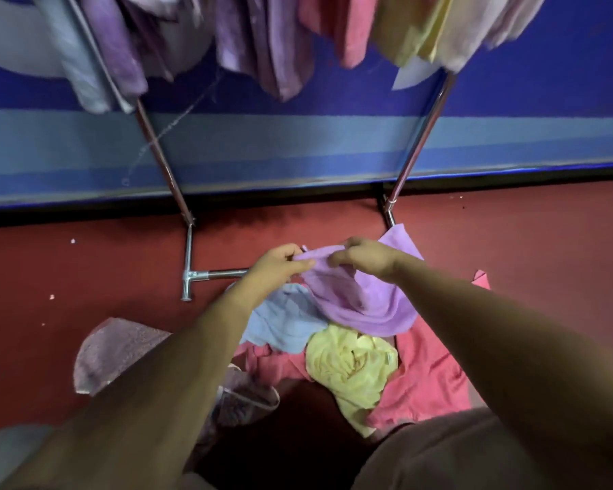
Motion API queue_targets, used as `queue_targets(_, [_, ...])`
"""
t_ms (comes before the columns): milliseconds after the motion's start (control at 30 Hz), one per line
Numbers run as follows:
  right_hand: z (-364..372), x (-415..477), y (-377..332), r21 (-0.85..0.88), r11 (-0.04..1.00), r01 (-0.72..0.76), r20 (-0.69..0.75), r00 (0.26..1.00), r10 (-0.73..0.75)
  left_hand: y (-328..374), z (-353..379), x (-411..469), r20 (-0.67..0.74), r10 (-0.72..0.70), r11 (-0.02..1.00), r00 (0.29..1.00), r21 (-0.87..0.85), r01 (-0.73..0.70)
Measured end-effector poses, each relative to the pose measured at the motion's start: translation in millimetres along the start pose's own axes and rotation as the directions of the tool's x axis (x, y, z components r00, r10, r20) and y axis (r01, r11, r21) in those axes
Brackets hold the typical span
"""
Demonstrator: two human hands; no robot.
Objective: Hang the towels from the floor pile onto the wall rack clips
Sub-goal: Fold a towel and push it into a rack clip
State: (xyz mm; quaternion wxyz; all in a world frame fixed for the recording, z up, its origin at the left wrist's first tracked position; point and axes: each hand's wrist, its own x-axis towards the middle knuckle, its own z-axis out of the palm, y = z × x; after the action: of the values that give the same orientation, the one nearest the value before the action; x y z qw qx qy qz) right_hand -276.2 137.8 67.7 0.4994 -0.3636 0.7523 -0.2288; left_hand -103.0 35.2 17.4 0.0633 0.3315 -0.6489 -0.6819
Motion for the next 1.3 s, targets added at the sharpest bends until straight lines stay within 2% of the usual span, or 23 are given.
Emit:
queue_targets(133, [-21,-58,-46,0.067,0.982,0.179,-0.167,0.972,-0.166,76,-14,-41,-0.052,0.211,0.973,0.976,0.103,-0.205])
queue_targets(233, [-36,-98,-81,0.057,0.948,0.313,-0.225,0.929,-0.294,130,-30,-79,-0.048,0.325,0.929,0.945,0.206,-0.309])
queue_targets(300, [-45,-123,-106,-0.006,0.916,0.401,-0.256,0.885,-0.389,161,-38,-101,-0.042,0.378,0.893,0.925,0.281,-0.352])
queue_targets(400, [-55,-159,-138,-0.138,0.862,0.487,-0.255,0.824,-0.506,202,-51,-131,-0.109,0.482,0.83,0.869,0.375,-0.413])
queue_targets(467, [-60,-181,-155,-0.224,0.83,0.51,-0.257,0.791,-0.555,227,-60,-149,-0.143,0.539,0.791,0.83,0.423,-0.441])
queue_targets(600, [-72,-215,-184,-0.378,0.762,0.525,-0.291,0.714,-0.636,264,-71,-185,-0.101,0.599,0.704,0.794,0.538,-0.463])
queue_targets(700, [-82,-240,-198,-0.428,0.746,0.51,-0.32,0.687,-0.653,287,-70,-209,-0.119,0.601,0.717,0.79,0.517,-0.468])
queue_targets(800, [-85,-262,-205,-0.504,0.728,0.465,-0.3,0.696,-0.652,306,-66,-227,-0.19,0.624,0.736,0.758,0.47,-0.488])
queue_targets(900, [-87,-270,-205,-0.653,0.65,0.389,-0.235,0.711,-0.662,320,-68,-237,-0.252,0.638,0.736,0.728,0.476,-0.481])
queue_targets(1000, [-91,-273,-201,-0.79,0.565,0.238,-0.214,0.756,-0.618,329,-76,-242,-0.316,0.63,0.746,0.709,0.498,-0.442])
queue_targets(1100, [-98,-279,-195,-0.817,0.567,0.108,-0.285,0.778,-0.56,335,-82,-251,-0.402,0.633,0.745,0.662,0.549,-0.378])
queue_targets(1233, [-107,-290,-198,-0.782,0.622,0.034,-0.359,0.792,-0.494,340,-92,-260,-0.469,0.623,0.726,0.626,0.644,-0.24])
queue_targets(1300, [-111,-296,-201,-0.757,0.653,0.009,-0.405,0.778,-0.48,345,-95,-266,-0.47,0.626,0.685,0.622,0.712,-0.151])
